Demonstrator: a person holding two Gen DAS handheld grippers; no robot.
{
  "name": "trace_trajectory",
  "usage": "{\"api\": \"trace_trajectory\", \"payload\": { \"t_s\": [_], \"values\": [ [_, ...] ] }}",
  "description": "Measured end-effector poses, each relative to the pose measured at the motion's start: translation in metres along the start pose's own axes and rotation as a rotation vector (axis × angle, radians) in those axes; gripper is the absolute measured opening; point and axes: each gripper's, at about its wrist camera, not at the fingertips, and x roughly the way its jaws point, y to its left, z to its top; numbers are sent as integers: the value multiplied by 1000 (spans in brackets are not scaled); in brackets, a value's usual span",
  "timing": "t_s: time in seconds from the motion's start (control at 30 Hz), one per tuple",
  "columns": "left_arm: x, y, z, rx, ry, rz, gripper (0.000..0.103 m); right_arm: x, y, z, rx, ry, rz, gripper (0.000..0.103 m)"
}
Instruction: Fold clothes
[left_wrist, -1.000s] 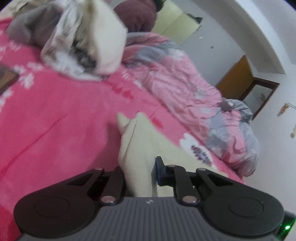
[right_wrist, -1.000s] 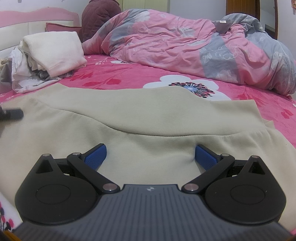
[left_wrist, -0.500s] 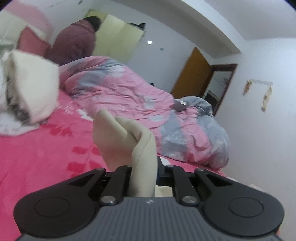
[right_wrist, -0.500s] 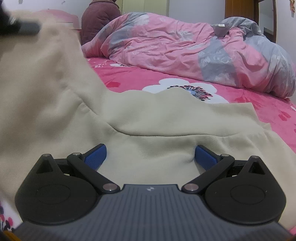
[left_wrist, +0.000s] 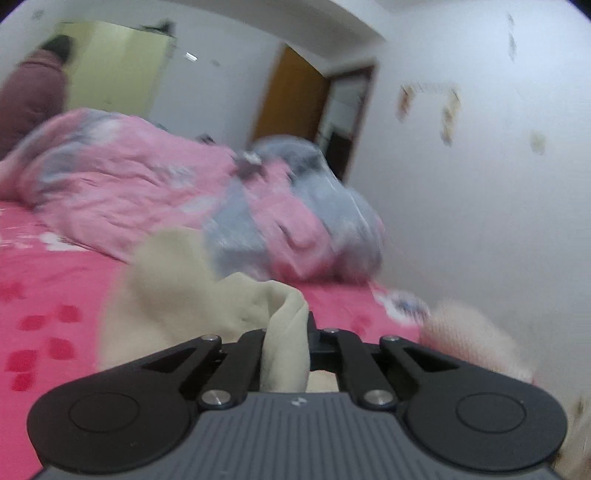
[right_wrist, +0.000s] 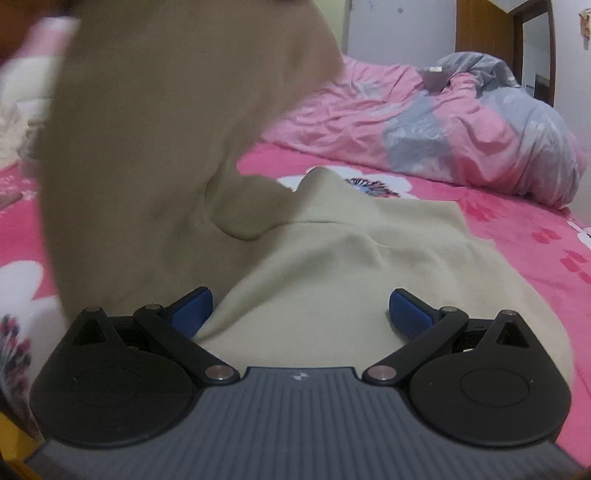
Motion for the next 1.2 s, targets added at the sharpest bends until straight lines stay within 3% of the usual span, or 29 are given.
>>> {"api": "trace_trajectory", "payload": {
  "t_s": [0.13,0.2,0.27,0.33,0.5,0.6,0.83,1.03,1.2],
  "values": [
    [62,-11,-34,6,229,-79,13,-23,-10,-12,9,-33,18,102],
    [65,-9,-40,-5,238,-97,19,-26,-8,-16,-21,-41,19,102],
    [58,-6,-39,-21,226,-132,45,-26,-3,-19,-73,-44,6,102],
    [41,-2,-29,-42,193,-186,57,-25,-5,-19,-47,-49,14,102],
    [-30,20,1,-97,67,-241,66,-22,-8,-17,-33,-47,32,102],
    [-71,53,10,-183,-27,-208,67,-20,-9,-16,-27,-41,37,102],
    [-127,158,-17,-520,-160,-30,69,-16,-12,-12,-14,-14,47,102],
    [-163,218,-60,-642,-132,237,69,-16,-8,-12,-15,14,35,102],
    [-189,222,-81,-646,-134,314,71,-11,-8,-8,-17,36,29,102]
  ]
}}
